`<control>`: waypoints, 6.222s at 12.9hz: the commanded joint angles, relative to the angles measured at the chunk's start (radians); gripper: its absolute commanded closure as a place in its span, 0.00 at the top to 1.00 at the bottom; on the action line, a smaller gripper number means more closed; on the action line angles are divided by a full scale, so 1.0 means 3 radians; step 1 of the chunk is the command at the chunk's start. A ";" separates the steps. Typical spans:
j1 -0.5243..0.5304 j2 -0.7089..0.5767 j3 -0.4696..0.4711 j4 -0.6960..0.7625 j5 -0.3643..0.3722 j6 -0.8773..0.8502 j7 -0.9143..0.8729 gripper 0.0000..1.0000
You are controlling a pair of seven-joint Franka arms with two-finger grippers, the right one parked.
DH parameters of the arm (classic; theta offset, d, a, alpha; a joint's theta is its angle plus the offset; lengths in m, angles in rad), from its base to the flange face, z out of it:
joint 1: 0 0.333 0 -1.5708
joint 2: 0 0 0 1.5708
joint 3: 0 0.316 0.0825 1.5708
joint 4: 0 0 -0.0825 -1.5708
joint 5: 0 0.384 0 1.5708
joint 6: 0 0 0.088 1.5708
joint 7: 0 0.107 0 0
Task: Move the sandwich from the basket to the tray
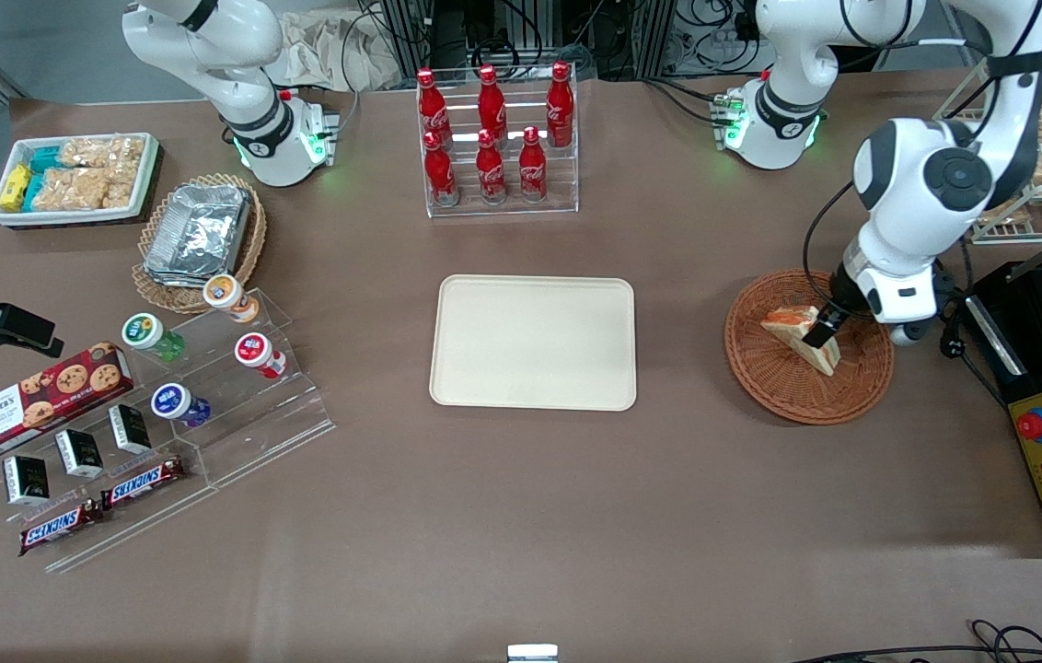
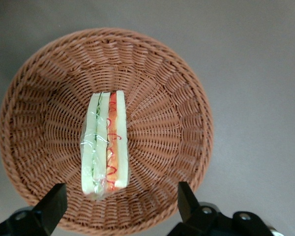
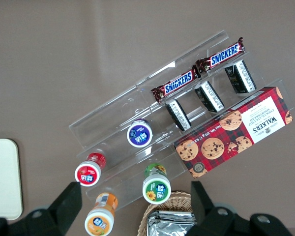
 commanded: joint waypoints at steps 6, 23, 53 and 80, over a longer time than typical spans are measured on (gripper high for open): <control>0.0024 0.0616 0.0136 -0.0406 0.0204 0.1151 -0.0053 1.00; -0.0022 0.0090 -0.0701 0.1633 0.0231 -0.1855 -0.0007 0.00; -0.0457 0.2064 -0.1658 0.1629 0.1959 -0.0479 0.0116 1.00; 0.0321 0.0039 -0.0295 0.3209 -0.0137 -0.3414 0.3232 1.00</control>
